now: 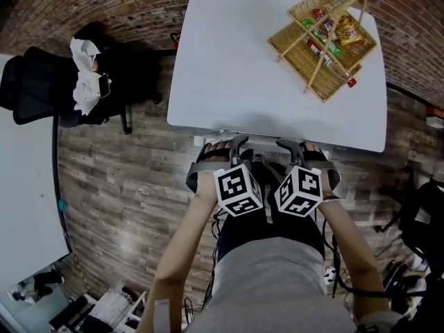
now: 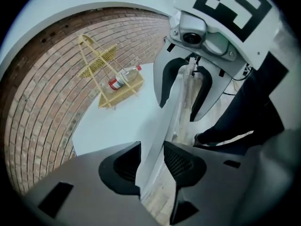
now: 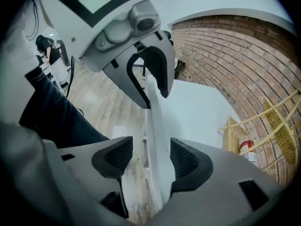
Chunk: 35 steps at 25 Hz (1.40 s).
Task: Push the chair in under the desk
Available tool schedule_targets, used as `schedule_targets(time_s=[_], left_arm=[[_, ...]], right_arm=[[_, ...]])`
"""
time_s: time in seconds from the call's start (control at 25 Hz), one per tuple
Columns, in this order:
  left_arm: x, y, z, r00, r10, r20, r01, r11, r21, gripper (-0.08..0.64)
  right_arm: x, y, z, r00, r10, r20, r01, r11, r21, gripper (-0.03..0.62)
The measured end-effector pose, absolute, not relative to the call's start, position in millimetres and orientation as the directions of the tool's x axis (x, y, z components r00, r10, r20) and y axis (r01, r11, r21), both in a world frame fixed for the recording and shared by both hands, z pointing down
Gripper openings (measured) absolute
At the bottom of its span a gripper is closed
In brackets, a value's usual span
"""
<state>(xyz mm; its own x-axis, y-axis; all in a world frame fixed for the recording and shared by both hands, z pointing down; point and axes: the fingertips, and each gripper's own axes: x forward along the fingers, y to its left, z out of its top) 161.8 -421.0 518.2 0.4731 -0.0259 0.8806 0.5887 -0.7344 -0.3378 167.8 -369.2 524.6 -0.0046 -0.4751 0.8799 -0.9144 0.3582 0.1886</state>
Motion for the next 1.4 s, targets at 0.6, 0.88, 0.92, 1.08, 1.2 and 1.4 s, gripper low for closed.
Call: schedule_targets(time_s=[0.6, 0.88, 0.92, 1.08, 1.2, 1.4], left_arm=[[200.9, -415.8, 390.1, 0.851, -0.015, 0.525, 0.095, -0.979, -0.181, 0.030], [218.0, -413.9, 344.2, 0.918, -0.135, 0.372, -0.129, -0.991, -0.039, 0.018], [218.6, -414.6, 340.0, 0.922, -0.158, 0.354, -0.156, -0.987, -0.034, 0.017], [218.0, -417.1, 331.4, 0.926, -0.228, 0.302, -0.243, -0.970, 0.013, 0.017], [217.3, -416.7, 331.6, 0.918, -0.259, 0.300, -0.279, -0.960, 0.025, 0.017], [215.6, -418.5, 333.7, 0.904, -0.301, 0.304, -0.313, -0.950, -0.009, 0.017]], right_arm=[[216.4, -373.7, 400.3, 0.193, -0.840, 0.507, -0.975, -0.222, 0.004, 0.087], [255.5, -351.5, 358.2, 0.402, -0.863, 0.306, -0.895, -0.440, -0.065, 0.023], [258.0, -349.8, 354.6, 0.417, -0.861, 0.292, -0.888, -0.454, -0.073, 0.021], [259.4, -346.7, 344.7, 0.435, -0.865, 0.250, -0.874, -0.472, -0.114, 0.015], [259.2, -343.1, 338.9, 0.446, -0.866, 0.225, -0.869, -0.480, -0.124, 0.015], [260.8, -338.4, 335.8, 0.460, -0.863, 0.210, -0.861, -0.492, -0.133, 0.015]])
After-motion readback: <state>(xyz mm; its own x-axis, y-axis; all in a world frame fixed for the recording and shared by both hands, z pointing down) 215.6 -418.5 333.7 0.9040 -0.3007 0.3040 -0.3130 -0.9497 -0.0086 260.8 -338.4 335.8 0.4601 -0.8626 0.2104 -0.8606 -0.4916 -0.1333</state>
